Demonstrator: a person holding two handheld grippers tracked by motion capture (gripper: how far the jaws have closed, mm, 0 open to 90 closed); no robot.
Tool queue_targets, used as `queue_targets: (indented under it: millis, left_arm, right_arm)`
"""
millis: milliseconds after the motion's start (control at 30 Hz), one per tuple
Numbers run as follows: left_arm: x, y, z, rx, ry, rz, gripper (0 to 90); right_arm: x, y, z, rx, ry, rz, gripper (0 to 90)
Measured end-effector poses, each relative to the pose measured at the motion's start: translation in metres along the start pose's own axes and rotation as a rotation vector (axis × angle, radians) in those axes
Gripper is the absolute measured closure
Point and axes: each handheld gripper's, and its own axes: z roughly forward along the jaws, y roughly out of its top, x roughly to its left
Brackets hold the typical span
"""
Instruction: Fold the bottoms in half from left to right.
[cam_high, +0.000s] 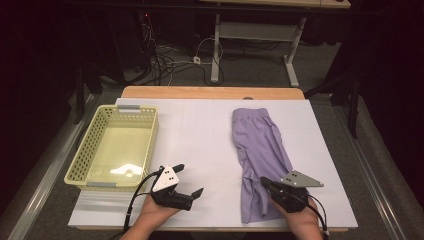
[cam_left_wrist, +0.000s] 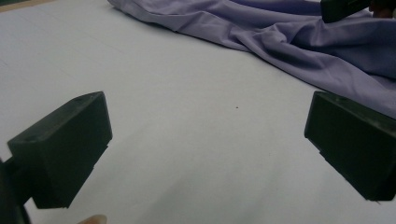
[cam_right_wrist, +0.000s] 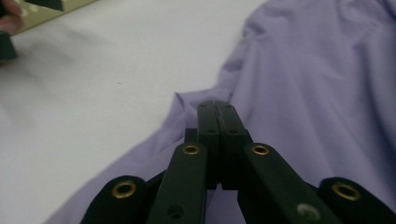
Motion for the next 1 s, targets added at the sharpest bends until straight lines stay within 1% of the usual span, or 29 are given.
queue_targets:
  millis: [100, 200, 300, 400, 533, 633, 700, 733, 800, 833, 867, 933, 967, 1000]
  left_arm:
    - [0.0, 0.0, 0.0, 0.001, 0.001, 0.0, 0.2]
    - [0.0, 0.0, 0.0, 0.001, 0.0, -0.002, 0.2]
    - [0.0, 0.0, 0.0, 0.002, 0.0, -0.002, 0.2]
    - [0.0, 0.0, 0.0, 0.002, 0.001, -0.002, 0.2]
    - [0.0, 0.0, 0.0, 0.002, 0.001, -0.002, 0.2]
    - [0.0, 0.0, 0.0, 0.003, 0.002, -0.002, 0.2]
    - [0.0, 0.0, 0.0, 0.003, 0.002, -0.002, 0.2]
    - [0.0, 0.0, 0.0, 0.003, 0.003, -0.002, 0.2]
    - [0.0, 0.0, 0.0, 0.005, 0.004, 0.0, 0.2]
    - [0.0, 0.0, 0.0, 0.006, 0.005, 0.001, 0.2]
    - [0.0, 0.0, 0.001, 0.008, 0.005, -0.001, 0.2]
    - [0.0, 0.001, 0.0, 0.008, 0.014, -0.002, 0.3]
    - [-0.002, 0.002, 0.001, 0.02, 0.006, -0.01, 0.2]
    - [-0.003, 0.003, 0.002, 0.041, -0.01, -0.022, 0.2]
  right_arm:
    - [-0.013, -0.007, -0.005, 0.012, -0.03, 0.031, 90.0]
    - [-0.023, -0.014, -0.005, 0.045, -0.056, 0.046, 90.0]
    - [-0.027, -0.018, -0.006, 0.044, -0.058, 0.065, 81.0]
    - [-0.024, -0.014, -0.01, 0.003, -0.038, 0.072, 73.2]
    - [-0.012, -0.005, -0.018, -0.043, -0.03, 0.033, 65.7]
    - [-0.007, -0.006, -0.016, -0.026, -0.008, 0.019, 64.1]
    - [-0.006, -0.009, -0.011, 0.007, -0.017, 0.004, 66.1]
    - [-0.007, -0.011, -0.008, 0.025, -0.021, 0.005, 69.8]
    - [-0.009, -0.015, -0.005, 0.045, -0.013, 0.007, 80.4]
    - [-0.009, -0.015, -0.004, 0.046, -0.016, 0.004, 85.3]
    - [-0.009, -0.015, -0.005, 0.039, -0.019, 0.003, 88.2]
    - [-0.007, -0.011, -0.009, 0.012, -0.017, 0.001, 89.7]
    - [-0.007, -0.009, -0.011, 0.001, -0.014, -0.001, 89.8]
    - [-0.006, -0.006, -0.013, -0.01, -0.012, -0.002, 89.8]
